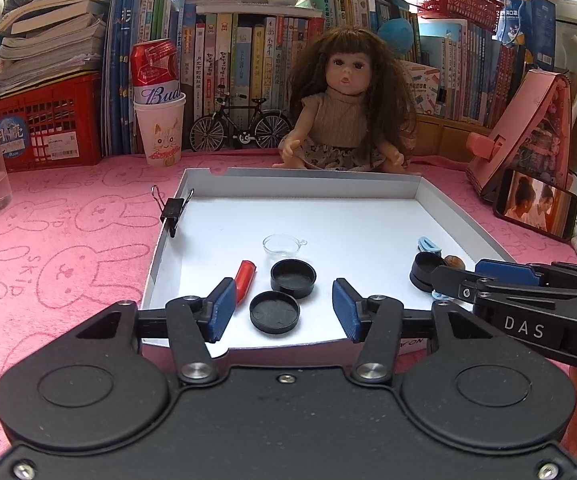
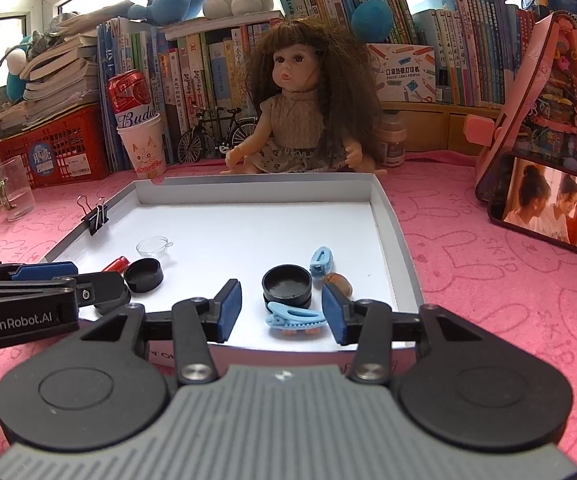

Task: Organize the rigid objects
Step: 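Open both tools to drop the lid and hair clip into the box, then move the left tool to the black binder clip while the right tool approaches the red marker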

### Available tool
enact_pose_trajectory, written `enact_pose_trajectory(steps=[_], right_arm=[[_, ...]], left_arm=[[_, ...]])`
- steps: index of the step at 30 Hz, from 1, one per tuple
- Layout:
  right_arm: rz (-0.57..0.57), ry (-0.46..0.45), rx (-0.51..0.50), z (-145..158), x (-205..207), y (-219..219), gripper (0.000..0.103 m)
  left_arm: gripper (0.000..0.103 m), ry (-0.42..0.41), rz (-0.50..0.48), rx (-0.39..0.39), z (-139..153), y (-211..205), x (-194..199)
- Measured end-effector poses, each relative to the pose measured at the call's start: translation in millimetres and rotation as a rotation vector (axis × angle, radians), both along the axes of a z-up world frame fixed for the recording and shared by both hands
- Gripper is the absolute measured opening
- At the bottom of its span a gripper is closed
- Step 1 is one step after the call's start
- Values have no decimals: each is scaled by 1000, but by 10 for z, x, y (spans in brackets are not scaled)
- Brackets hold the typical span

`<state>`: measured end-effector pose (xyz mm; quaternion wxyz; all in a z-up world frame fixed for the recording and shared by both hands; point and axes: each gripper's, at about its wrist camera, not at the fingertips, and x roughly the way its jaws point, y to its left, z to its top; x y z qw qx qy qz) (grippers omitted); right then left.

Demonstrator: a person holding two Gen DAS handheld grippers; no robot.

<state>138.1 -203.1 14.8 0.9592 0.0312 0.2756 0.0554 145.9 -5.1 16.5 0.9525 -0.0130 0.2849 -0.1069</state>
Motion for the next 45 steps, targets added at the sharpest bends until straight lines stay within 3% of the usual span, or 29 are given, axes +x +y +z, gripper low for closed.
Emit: enact_pose_trajectory(steps=[12, 24, 45], right_arm=[[92, -46, -8, 88, -429, 6, 71], [175, -50, -12, 65, -780, 11, 72], [258, -20, -14, -130, -1017, 151, 73]], left_arm=[[55, -4, -42, -27, 101, 92, -436], [55, 30, -62, -50, 88, 212, -778], [50, 85, -83, -114, 12, 299, -1123]])
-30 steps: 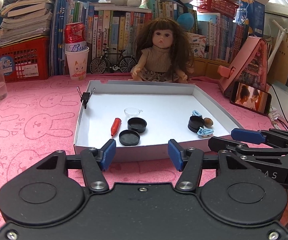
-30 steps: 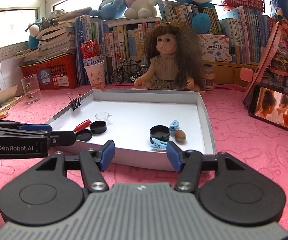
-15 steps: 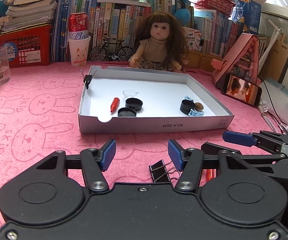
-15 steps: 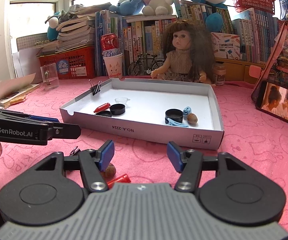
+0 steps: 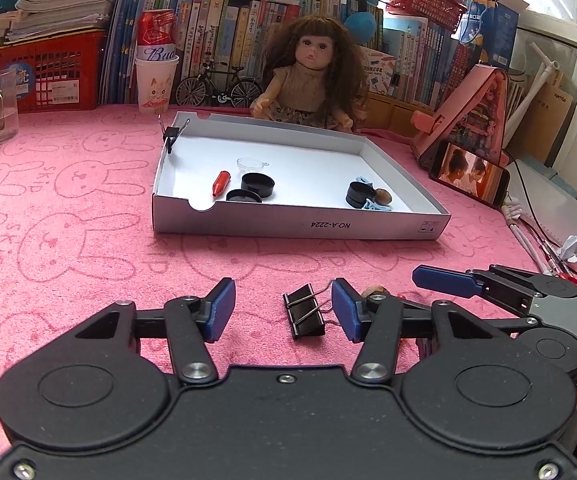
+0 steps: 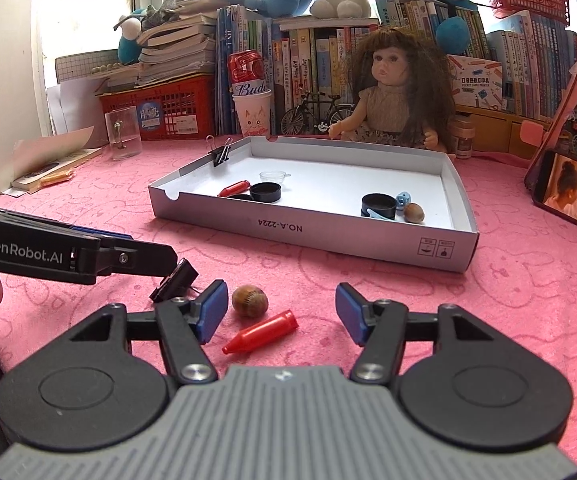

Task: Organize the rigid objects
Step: 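Move the left tool to the black binder clip while the right tool approaches the red marker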

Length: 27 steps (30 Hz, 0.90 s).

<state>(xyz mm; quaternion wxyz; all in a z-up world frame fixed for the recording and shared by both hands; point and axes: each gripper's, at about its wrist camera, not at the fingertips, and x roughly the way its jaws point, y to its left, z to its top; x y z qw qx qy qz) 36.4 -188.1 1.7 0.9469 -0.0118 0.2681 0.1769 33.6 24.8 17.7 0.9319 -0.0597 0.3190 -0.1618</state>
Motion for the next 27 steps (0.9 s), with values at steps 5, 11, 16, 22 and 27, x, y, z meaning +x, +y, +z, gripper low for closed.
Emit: enact_pose_trajectory(steps=[5, 11, 16, 22, 27], right_arm=[[9, 2, -5, -15, 5, 33, 73], [15, 4, -17, -18, 16, 62, 73], [24, 5, -19, -21, 24, 92, 73], [47, 3, -29, -23, 38, 150, 73], [62, 8, -45, -39, 45, 203, 65]], left_arm=[[49, 3, -17, -5, 6, -24, -40], [47, 16, -25, -4, -31, -55, -44], [46, 26, -21, -18, -49, -59, -27], [42, 36, -17, -33, -63, -66, 4], [37, 55, -12, -50, -87, -72, 27]])
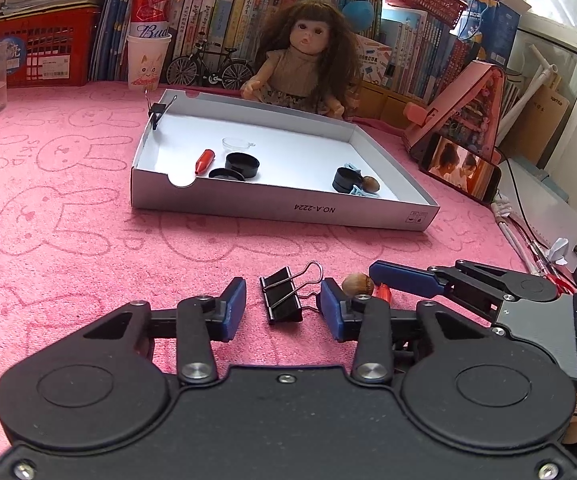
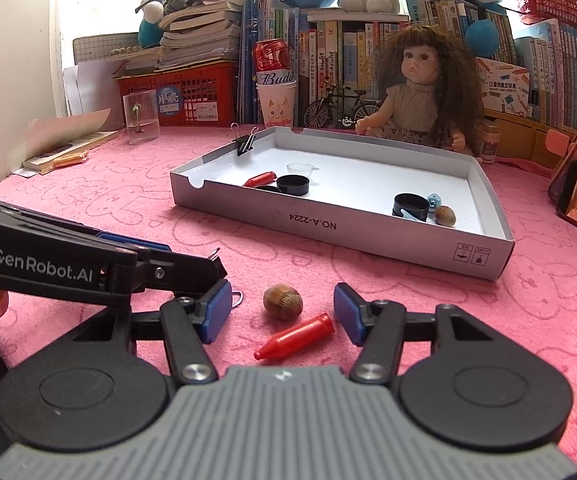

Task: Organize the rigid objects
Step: 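Move the left tool to the black binder clip while the right tool approaches the red marker, then close the left tool on the binder clip while the right tool grasps the red marker and brown nut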

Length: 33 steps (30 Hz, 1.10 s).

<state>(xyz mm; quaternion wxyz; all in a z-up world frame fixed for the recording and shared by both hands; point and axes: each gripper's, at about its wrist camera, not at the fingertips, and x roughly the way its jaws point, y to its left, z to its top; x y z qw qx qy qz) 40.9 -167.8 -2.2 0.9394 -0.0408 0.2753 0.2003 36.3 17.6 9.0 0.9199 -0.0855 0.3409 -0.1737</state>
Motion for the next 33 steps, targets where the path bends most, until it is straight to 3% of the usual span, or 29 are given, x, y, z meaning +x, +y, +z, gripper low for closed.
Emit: enact_pose_trajectory(steps=[5, 13, 17, 33], right_arm=[[-7, -6, -5, -8, -19, 3, 42], [-53, -10, -6, -9, -25, -32, 26], [-66, -14, -5, -17, -64, -51, 25], [-94, -14, 12, -30, -240, -139, 25]], left_arm=[[35, 3, 2, -4, -6, -5, 15], [31, 9, 18, 5, -36, -7, 35], [24, 3, 15, 18, -42, -27, 33], [24, -25, 13, 54, -54, -103, 14]])
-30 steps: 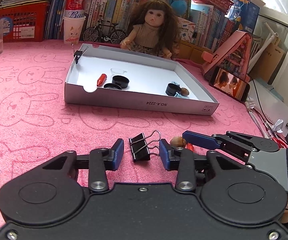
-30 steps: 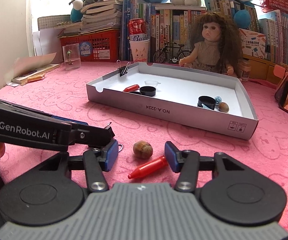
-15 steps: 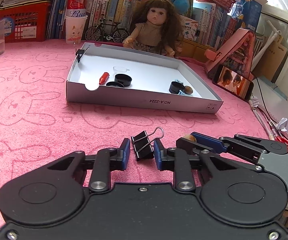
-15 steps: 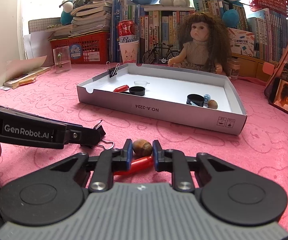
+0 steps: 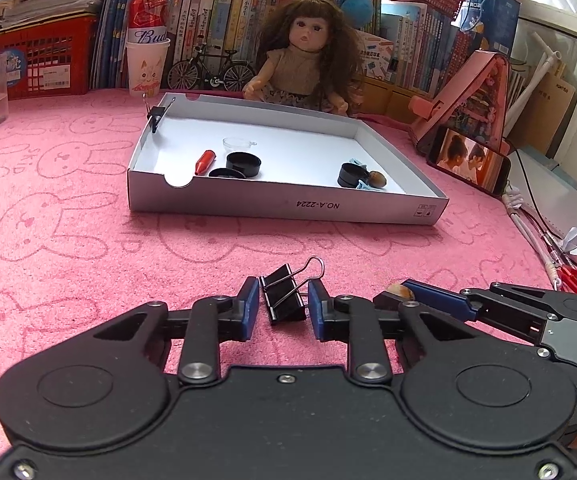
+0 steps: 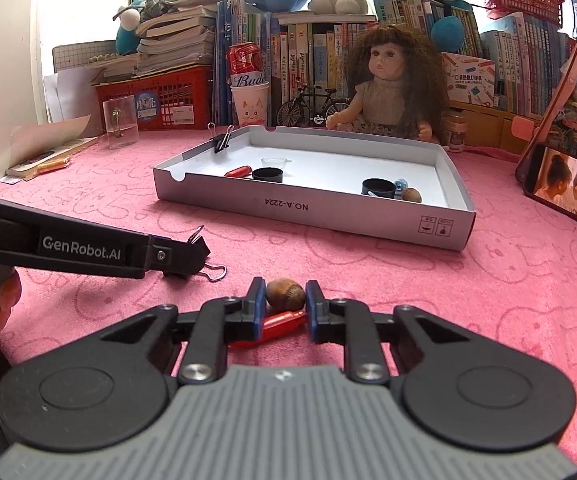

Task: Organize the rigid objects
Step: 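Close the left tool on the binder clip while the right tool grasps the red marker and brown nut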

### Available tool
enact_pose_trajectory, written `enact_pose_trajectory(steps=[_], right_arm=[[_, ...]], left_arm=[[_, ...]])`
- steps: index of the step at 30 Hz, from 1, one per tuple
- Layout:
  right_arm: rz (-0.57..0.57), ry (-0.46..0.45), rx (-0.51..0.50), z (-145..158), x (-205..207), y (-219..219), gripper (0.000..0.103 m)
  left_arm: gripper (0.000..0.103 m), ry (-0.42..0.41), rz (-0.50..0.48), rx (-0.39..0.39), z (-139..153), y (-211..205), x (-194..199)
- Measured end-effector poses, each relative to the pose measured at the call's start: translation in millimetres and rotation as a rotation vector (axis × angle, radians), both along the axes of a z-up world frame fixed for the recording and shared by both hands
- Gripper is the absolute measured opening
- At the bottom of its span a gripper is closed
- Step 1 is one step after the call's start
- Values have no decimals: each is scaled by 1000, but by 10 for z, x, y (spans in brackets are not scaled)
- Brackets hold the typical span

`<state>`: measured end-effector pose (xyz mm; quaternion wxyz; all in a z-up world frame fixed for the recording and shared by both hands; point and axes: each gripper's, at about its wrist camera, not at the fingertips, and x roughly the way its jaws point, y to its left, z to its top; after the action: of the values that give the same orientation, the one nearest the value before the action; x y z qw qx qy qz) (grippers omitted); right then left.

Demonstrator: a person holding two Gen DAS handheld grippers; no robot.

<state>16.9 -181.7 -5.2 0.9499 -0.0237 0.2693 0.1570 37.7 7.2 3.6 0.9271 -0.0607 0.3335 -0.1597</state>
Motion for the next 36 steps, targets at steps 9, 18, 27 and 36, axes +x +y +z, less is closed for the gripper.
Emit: enact_pose_trajectory(steps=[9, 18, 27, 36], right_arm=[[-18, -2, -4, 1, -69, -38, 25], [-29, -4, -11, 8, -130, -67, 25], [-37, -6, -26, 15, -185, -93, 25], [-63, -8, -52, 20, -262, -186, 25]], left_arm=[[27, -23, -2, 27, -16, -74, 31], [21, -57, 8, 69, -42, -115, -51], [19, -65, -5, 71, -15, -112, -152], [19, -77, 0, 70, 38, -72, -213]])
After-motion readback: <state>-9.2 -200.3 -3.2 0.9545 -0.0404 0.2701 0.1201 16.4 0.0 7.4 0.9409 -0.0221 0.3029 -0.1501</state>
